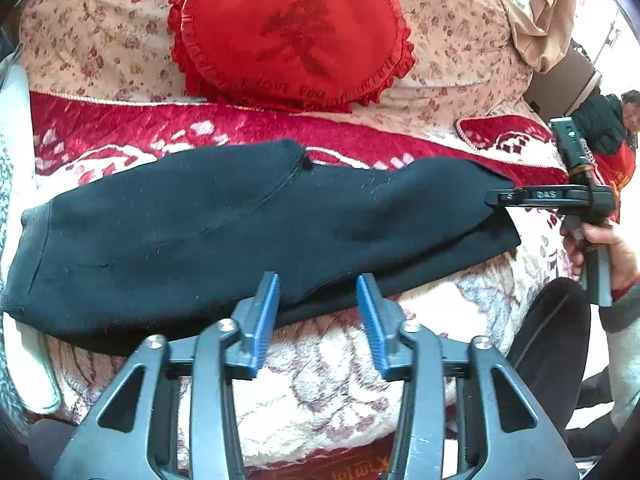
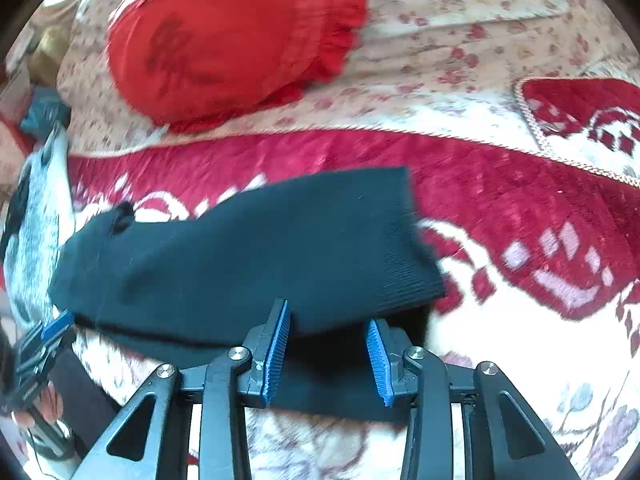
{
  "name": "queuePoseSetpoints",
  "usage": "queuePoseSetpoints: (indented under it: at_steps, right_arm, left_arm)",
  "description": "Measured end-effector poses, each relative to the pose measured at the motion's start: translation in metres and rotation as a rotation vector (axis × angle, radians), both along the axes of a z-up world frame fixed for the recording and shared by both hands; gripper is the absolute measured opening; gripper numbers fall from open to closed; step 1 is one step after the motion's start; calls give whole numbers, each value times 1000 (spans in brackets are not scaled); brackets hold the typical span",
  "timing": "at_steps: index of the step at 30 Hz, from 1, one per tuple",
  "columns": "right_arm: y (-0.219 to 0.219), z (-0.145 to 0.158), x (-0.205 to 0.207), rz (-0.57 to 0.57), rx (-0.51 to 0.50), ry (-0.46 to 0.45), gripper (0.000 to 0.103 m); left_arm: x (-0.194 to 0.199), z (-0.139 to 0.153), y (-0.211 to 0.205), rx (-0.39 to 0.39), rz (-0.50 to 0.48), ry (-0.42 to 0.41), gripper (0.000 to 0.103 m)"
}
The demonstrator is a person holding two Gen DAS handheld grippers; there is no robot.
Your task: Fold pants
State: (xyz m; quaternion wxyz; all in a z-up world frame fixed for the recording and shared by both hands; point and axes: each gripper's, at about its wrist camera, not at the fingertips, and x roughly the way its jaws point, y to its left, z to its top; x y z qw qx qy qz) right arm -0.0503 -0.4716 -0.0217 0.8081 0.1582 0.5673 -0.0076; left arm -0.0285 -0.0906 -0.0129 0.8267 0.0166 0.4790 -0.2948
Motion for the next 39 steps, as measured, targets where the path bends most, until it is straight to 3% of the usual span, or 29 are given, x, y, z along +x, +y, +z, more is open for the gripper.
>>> queuePoseSetpoints:
  at_steps: [5, 6, 7, 8, 10, 13, 19, 22, 25, 27, 32, 35, 39]
  right_arm:
    - [-32, -10, 14, -93, 67, -14, 36]
    - [-32, -10, 14, -103, 72, -28, 30]
    - [-28, -8, 14, -101, 50, -44, 19]
    - [-24, -4, 13, -84, 3, -61, 14]
    - [-13, 9, 8, -48, -100, -96, 9]
    - [-3, 30, -4, -5, -169, -143, 7]
    - [6, 64, -44, 57, -167, -170, 6]
    - [12, 43, -47, 79, -186, -98, 6]
    - [11, 4, -32, 64, -215, 19, 7]
    - [3, -14, -27, 27, -198, 88, 15]
    - [-8, 14, -39, -34, -234, 17, 20]
    - [4, 40, -39, -26, -167, -81, 21]
    - [71, 51, -29, 210, 44, -203, 21]
  left_arm:
    - [5, 3, -7, 2, 11, 3, 46]
    - [6, 3, -8, 3, 15, 8, 46]
    - [7, 2, -9, 2, 17, 15, 46]
    - [8, 1, -10, 3, 18, 20, 46]
    - [9, 0, -12, 6, 18, 33, 46]
    - [9, 3, -14, 1, 19, 37, 46]
    - [6, 10, -13, -13, 21, 27, 47]
    - [7, 2, -17, 8, 28, 47, 48]
    - [7, -5, -15, 42, 46, 67, 48]
    - [7, -5, -9, 37, 59, 63, 48]
    - [15, -5, 21, 35, 124, 69, 48]
    - [19, -9, 37, 30, 171, 90, 48]
    - [20, -11, 58, 13, 223, 103, 48]
